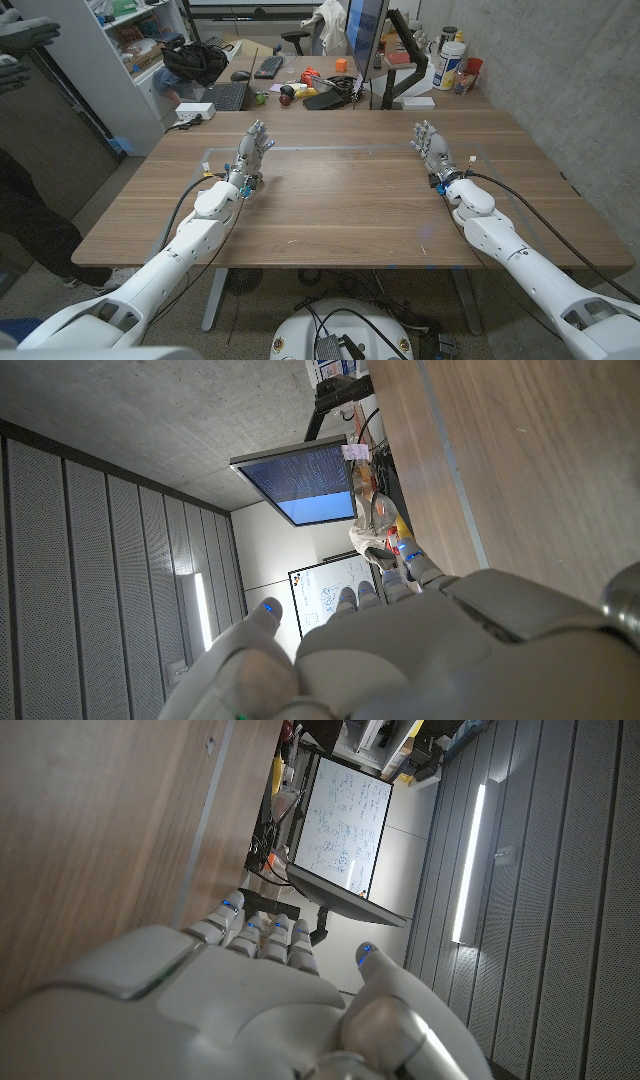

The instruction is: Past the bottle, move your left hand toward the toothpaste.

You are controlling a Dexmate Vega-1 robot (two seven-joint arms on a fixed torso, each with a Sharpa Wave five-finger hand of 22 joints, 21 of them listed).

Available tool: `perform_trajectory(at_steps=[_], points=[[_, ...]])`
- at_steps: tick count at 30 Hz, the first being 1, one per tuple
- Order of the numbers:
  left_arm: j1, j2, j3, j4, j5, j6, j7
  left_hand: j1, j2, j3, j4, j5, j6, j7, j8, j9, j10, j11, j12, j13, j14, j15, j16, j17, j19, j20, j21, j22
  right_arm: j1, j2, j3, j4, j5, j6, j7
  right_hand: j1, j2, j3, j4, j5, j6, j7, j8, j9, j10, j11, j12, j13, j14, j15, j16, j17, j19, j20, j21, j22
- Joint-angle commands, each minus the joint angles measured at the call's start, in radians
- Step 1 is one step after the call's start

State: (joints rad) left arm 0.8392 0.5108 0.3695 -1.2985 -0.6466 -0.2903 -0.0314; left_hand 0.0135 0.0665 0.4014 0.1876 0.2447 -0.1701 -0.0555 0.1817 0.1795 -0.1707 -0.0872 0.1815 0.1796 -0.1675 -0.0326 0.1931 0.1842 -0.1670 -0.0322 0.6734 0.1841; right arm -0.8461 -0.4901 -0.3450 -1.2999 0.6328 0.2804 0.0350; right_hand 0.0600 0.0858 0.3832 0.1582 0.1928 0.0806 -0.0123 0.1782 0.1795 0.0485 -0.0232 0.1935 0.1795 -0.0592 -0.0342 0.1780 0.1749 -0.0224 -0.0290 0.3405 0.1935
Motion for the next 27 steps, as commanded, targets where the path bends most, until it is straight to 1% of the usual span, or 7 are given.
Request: perform_trajectory(at_steps=[1, 7, 10, 13, 21, 27], points=[[-0.005, 0.002, -0.004, 0.007, 0.01, -0.005, -0.002, 0.001, 0.102, 0.006, -0.001, 0.005, -0.072, -0.003, 0.008, 0.003, -0.014, -0.001, 0.007, 0.002, -0.051, -0.04, 0.007, 0.001, -0.031, -0.072, 0.005, 0.004, -0.017, 0.057, 0.072, -0.003, -0.071, -0.035, 0.042, 0.0, 0.097, 0.007, -0.001, 0.004, 0.006, -0.001, 0.006, 0.002, 0.011, 0.0, 0.006, 0.002, -0.009, -0.03, 0.007, 0.004, -0.003, -0.13, 0.005, 0.004], [-0.005, 0.004, -0.004, 0.007, 0.024, -0.014, 0.002, 0.002, 0.102, 0.006, -0.001, 0.005, -0.071, -0.007, 0.008, 0.003, -0.012, -0.002, 0.008, 0.002, -0.049, -0.04, 0.007, 0.001, -0.031, -0.07, 0.004, 0.003, -0.025, 0.084, 0.108, -0.005, -0.103, -0.052, 0.059, 0.001, 0.096, 0.007, -0.002, 0.003, 0.006, -0.001, 0.007, 0.002, 0.012, -0.001, 0.007, 0.002, -0.009, -0.029, 0.007, 0.004, -0.002, -0.127, 0.005, 0.004], [-0.003, 0.005, -0.003, 0.004, 0.03, -0.021, 0.003, 0.002, 0.102, 0.005, -0.002, 0.004, -0.065, -0.008, 0.01, 0.003, -0.007, 0.001, 0.009, 0.002, -0.045, -0.032, 0.009, 0.001, -0.029, -0.069, 0.005, 0.003, -0.028, 0.096, 0.124, -0.005, -0.116, -0.057, 0.068, 0.001, 0.095, 0.007, -0.002, 0.003, 0.007, -0.001, 0.007, 0.002, 0.013, 0.0, 0.008, 0.002, -0.008, -0.028, 0.007, 0.004, -0.003, -0.126, 0.005, 0.004], [-0.001, 0.007, -0.004, 0.0, 0.038, -0.026, 0.008, 0.003, 0.102, 0.005, -0.002, 0.004, -0.061, -0.01, 0.011, 0.003, -0.005, 0.004, 0.01, 0.002, -0.043, -0.031, 0.01, 0.001, -0.026, -0.066, 0.006, 0.003, -0.031, 0.107, 0.138, -0.004, -0.127, -0.061, 0.076, 0.001, 0.095, 0.007, -0.002, 0.003, 0.007, -0.001, 0.007, 0.002, 0.014, 0.0, 0.008, 0.002, -0.007, -0.027, 0.008, 0.004, -0.002, -0.125, 0.005, 0.004], [0.008, 0.017, -0.005, -0.016, 0.066, -0.041, 0.03, 0.005, 0.102, 0.006, -0.003, 0.004, -0.053, -0.017, 0.013, 0.003, -0.001, 0.005, 0.01, 0.002, -0.04, -0.03, 0.01, 0.001, -0.023, -0.061, 0.006, 0.003, -0.036, 0.132, 0.167, -0.003, -0.152, -0.07, 0.094, 0.001, 0.094, 0.007, -0.003, 0.002, 0.008, -0.002, 0.008, 0.002, 0.015, 0.001, 0.009, 0.002, -0.007, -0.026, 0.008, 0.003, -0.002, -0.122, 0.004, 0.004], [0.017, 0.034, -0.005, -0.036, 0.097, -0.05, 0.05, 0.007, 0.102, 0.007, -0.004, 0.004, -0.047, -0.023, 0.014, 0.003, 0.0, 0.007, 0.01, 0.002, -0.039, -0.028, 0.01, 0.001, -0.023, -0.058, 0.006, 0.003, -0.04, 0.145, 0.184, -0.004, -0.168, -0.074, 0.103, 0.001, 0.093, 0.008, -0.004, 0.002, 0.009, -0.001, 0.008, 0.002, 0.016, 0.0, 0.009, 0.002, -0.006, -0.025, 0.008, 0.003, -0.002, -0.121, 0.004, 0.004]])
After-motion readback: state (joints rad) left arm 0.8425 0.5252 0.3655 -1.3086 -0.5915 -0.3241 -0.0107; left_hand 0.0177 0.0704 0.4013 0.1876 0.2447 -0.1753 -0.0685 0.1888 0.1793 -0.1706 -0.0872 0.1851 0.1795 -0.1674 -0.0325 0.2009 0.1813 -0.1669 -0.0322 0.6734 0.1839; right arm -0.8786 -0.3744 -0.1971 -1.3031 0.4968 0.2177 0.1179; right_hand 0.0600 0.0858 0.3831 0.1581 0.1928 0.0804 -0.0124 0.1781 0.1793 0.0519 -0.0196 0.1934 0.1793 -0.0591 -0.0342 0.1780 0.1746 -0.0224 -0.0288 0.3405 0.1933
